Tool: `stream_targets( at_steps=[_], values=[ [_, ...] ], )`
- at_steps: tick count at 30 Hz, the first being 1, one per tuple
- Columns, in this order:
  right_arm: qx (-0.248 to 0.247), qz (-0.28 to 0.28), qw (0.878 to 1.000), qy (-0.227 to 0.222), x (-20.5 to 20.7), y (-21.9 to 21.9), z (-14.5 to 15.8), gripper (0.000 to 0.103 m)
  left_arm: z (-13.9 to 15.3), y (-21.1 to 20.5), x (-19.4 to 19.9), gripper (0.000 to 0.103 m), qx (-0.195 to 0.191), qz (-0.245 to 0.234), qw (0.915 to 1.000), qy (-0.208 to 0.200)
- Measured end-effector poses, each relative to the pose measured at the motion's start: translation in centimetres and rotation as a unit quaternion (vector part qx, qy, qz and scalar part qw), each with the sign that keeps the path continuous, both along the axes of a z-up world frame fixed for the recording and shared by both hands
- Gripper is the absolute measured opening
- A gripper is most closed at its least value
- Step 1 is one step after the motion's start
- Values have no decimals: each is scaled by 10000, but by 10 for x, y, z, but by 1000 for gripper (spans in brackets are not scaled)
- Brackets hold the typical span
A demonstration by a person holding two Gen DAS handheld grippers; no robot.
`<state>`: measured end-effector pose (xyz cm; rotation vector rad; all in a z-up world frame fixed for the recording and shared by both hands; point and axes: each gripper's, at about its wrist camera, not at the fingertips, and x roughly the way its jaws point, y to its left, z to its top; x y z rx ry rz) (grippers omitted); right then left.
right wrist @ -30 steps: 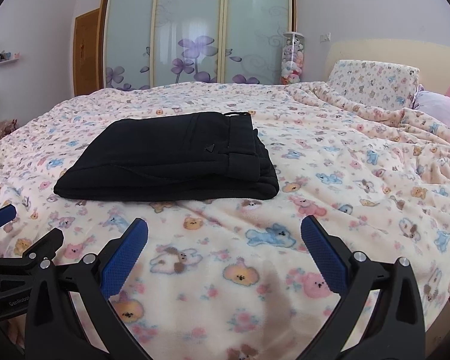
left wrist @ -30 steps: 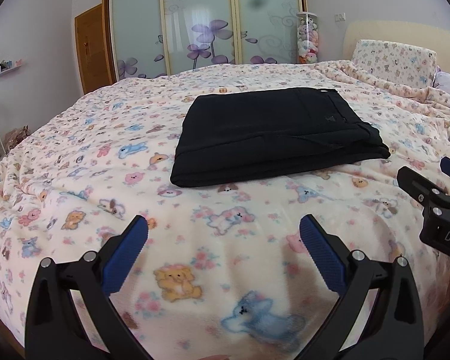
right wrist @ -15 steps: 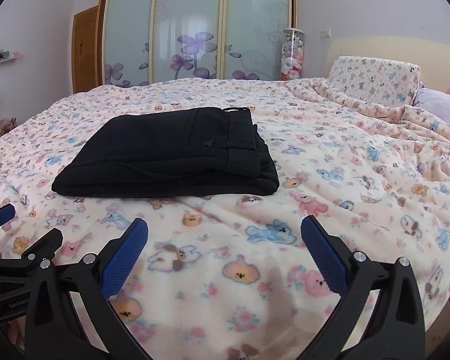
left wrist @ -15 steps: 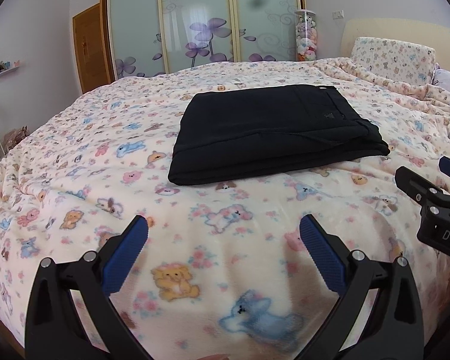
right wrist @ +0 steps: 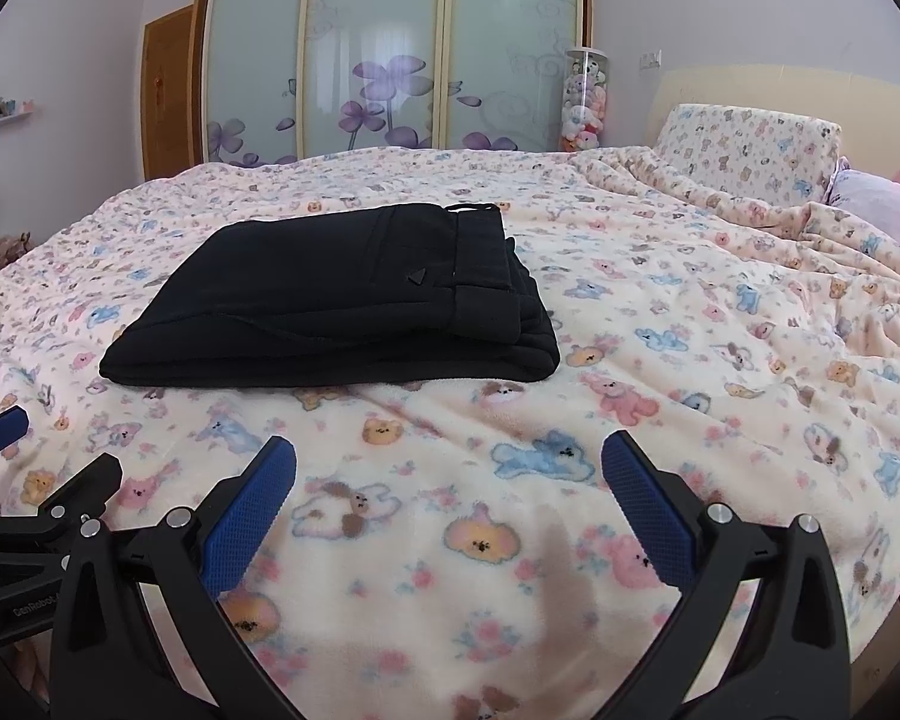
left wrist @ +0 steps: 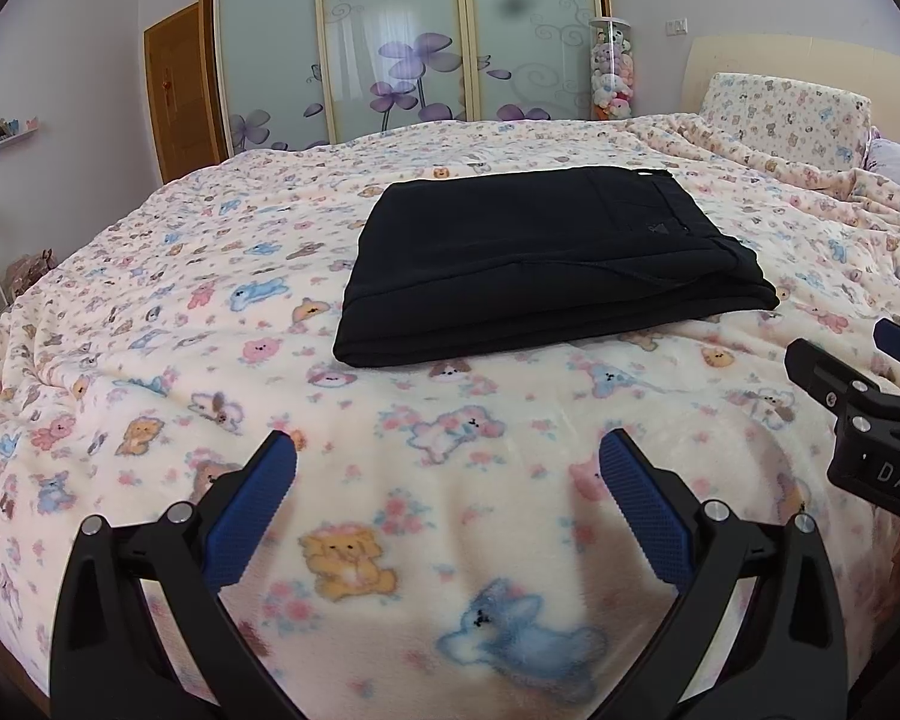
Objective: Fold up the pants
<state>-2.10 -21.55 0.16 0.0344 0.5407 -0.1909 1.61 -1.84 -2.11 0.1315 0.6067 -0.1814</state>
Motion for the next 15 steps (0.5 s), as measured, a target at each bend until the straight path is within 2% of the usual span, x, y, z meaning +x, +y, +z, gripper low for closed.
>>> stream_targets(
  at_steps=[15],
  values=[
    [7, -2, 10000, 87, 4, -4, -3, 102, 2, 0, 0, 101, -57, -46, 10000, 18]
  ],
)
